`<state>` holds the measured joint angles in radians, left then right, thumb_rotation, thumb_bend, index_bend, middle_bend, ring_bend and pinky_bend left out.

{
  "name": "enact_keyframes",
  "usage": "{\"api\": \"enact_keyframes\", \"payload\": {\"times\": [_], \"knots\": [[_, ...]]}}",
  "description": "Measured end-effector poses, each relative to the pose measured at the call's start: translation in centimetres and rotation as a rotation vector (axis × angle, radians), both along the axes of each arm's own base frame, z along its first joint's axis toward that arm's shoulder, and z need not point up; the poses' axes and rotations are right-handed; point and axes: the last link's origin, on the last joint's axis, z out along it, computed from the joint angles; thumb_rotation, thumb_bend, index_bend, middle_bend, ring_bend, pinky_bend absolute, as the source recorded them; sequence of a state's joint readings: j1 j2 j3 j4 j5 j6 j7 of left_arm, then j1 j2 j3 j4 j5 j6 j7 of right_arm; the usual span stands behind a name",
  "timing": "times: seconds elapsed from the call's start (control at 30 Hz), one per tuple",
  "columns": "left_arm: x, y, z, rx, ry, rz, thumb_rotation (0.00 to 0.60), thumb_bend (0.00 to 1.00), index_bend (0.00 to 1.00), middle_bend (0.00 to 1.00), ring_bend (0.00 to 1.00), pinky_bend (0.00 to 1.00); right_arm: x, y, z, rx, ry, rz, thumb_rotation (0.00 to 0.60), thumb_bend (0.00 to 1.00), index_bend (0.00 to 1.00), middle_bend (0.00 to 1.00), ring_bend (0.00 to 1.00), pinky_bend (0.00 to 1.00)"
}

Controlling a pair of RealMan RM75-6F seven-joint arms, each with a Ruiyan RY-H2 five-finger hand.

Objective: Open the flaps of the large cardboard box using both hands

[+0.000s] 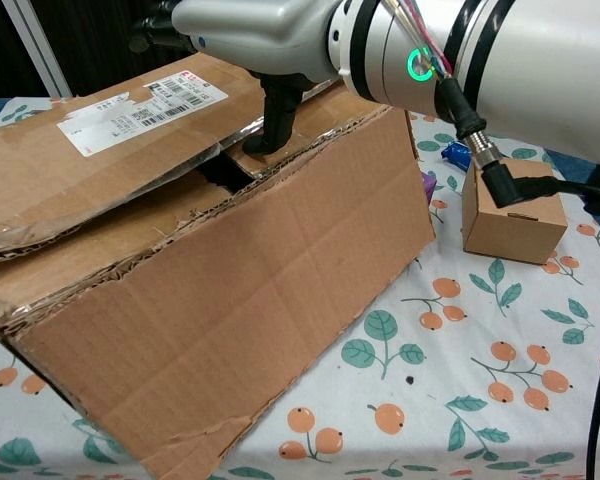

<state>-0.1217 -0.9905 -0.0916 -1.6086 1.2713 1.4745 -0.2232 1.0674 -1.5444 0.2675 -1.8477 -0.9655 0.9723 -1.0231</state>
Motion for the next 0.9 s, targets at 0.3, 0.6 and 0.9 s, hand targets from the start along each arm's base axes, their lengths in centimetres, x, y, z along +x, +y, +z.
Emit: {"api": "enact_keyframes", "payload": {"times": [0.3,0.6,0.9], "knots": [[-0.4,-0.1,-0.2,-0.001,-0.008,0.011,0.398,0.00,0.00,0.02,0.02,0.17,0.5,-0.1,-1.0,-0.013,-0.003,-0.006,0.600,0.18,0.00,0.00,0.00,0.00],[-0.5,0.0,0.1,0.014,-0.005,0.001,0.398,0.00,0.00,0.02,0.02,0.17,4.0,-1.2,-1.5,-0.055,-0.095,0.041,0.600,0.18,0.00,0.00,0.00,0.00],[0.3,0.4,1.0,0.022,-0.001,-0.059,0.397,0.00,0.00,0.02,0.02,0.17,10.6,-3.8,-1.2,-0.146,-0.171,0.100,0.600,0.18,0.00,0.00,0.00,0.00]]}}
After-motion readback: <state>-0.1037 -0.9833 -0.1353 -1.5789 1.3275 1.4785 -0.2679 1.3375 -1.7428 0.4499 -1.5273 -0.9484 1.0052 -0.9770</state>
